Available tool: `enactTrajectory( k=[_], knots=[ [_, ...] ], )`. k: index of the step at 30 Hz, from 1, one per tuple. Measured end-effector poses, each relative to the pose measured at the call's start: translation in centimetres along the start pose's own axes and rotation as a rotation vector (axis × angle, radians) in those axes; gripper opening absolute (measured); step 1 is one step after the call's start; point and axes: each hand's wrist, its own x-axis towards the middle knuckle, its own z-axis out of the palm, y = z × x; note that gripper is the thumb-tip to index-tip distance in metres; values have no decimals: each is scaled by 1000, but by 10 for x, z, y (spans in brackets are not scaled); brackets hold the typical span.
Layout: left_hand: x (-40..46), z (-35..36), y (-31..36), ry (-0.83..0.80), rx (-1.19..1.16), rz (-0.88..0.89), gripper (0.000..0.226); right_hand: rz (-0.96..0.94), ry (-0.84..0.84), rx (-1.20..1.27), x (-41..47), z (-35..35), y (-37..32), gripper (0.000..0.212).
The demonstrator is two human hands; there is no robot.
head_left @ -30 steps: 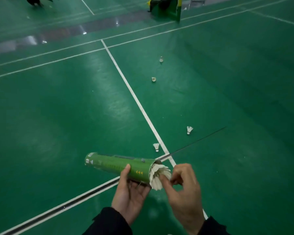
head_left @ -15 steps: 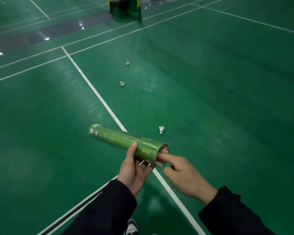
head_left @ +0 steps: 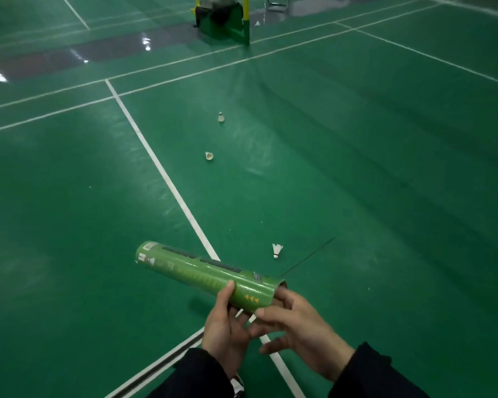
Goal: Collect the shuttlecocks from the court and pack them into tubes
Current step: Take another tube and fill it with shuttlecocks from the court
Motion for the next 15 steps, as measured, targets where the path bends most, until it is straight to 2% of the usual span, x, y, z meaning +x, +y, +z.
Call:
enactTrajectory(
  k=[2, 3, 5, 9, 12, 15],
  knots=[
    [25, 2, 20, 33, -37, 25, 70, -75, 42, -145, 25, -1, -10, 38],
    [36, 3, 30, 46, -37, 39, 70, -88, 8, -217, 37, -2, -17, 40],
    [55, 10, 44, 51, -14, 39, 68, -42, -89, -311, 56, -10, -34, 42],
    [87, 26, 57, 74, 127, -8, 73, 75, -175, -326, 98, -35, -60, 24],
    [120, 37, 69, 98, 153, 10, 72, 78, -201, -319, 132, -61, -75, 39],
    [148, 51, 77, 142, 73, 30, 72, 83, -174, -337, 165, -86, -82, 59]
  ],
)
